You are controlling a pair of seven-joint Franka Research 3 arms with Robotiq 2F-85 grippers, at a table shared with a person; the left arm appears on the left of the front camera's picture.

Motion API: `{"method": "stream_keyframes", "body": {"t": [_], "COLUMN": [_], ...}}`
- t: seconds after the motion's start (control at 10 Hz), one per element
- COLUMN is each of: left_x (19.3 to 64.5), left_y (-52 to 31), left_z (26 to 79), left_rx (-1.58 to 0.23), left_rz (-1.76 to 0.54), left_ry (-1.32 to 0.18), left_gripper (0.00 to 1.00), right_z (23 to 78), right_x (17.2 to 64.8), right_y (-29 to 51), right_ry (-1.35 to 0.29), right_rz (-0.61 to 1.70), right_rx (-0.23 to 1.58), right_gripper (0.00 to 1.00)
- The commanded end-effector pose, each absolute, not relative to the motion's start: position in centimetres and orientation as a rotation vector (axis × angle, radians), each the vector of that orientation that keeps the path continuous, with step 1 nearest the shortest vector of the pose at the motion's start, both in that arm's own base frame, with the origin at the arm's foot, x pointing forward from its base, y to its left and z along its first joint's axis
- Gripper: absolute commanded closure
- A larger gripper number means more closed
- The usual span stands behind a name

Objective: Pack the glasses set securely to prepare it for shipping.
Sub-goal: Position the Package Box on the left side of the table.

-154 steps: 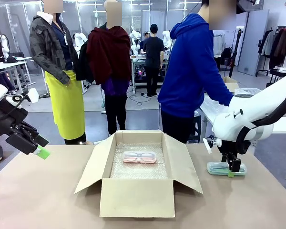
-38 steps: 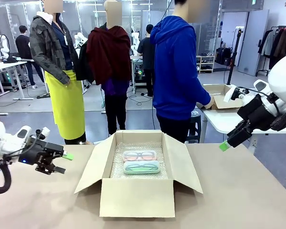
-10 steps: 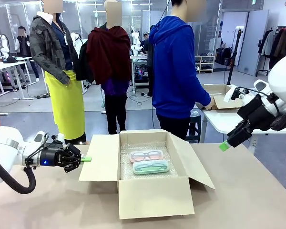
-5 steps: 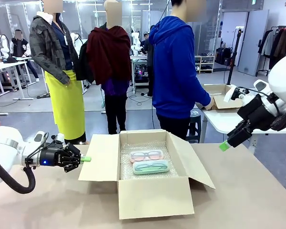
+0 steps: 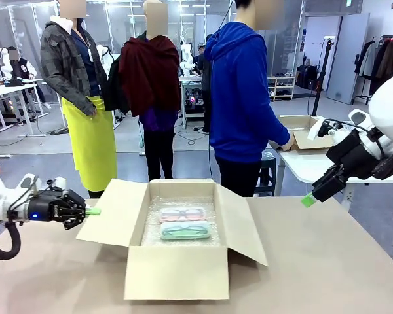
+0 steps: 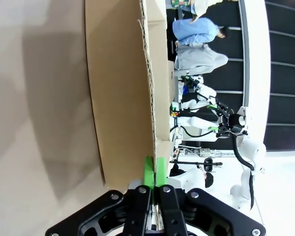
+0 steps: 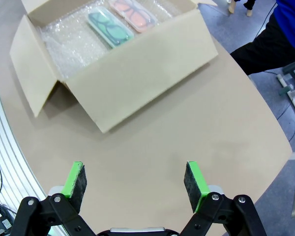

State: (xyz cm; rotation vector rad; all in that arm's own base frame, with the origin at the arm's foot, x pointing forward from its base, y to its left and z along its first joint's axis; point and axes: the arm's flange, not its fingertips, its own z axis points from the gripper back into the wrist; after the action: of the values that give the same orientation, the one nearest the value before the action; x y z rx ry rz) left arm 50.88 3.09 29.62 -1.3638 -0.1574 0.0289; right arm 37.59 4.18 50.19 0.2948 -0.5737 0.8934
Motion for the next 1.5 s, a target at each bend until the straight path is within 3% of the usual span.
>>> {"method": "stream_keyframes", "body": {"t": [0.0,0.4,0.8,1.4], "left_x": [52.2,53.0,51.2,50.3], "left_y": [6.7,18.8,28.2,36.7], "left_z": [30.3,32.1,32.5,34.7], "left_rx": [-1.399,-1.348,-1.299,-1.156], "left_rz": [0.01,0.037,0.069,0.072], "left_ry": [-0.17,-0.23,-0.178,-0.123], "left_gripper": [0.99,0.99,0.99,0.99], "right_z": [50.3,50.3,50.3,50.3], "right_x": [37.6,37.6,37.6,37.6], "right_y": [4.4,4.4,4.4,4.4], "right_ry": [-0.566,-0.566,-0.566,-0.566], "right_rz": [0.881,0.881,0.881,0.881], "right_rx": [0.293,0.293,0.293,0.293], "right_gripper": [0.0,0.0,0.0,0.0]}}
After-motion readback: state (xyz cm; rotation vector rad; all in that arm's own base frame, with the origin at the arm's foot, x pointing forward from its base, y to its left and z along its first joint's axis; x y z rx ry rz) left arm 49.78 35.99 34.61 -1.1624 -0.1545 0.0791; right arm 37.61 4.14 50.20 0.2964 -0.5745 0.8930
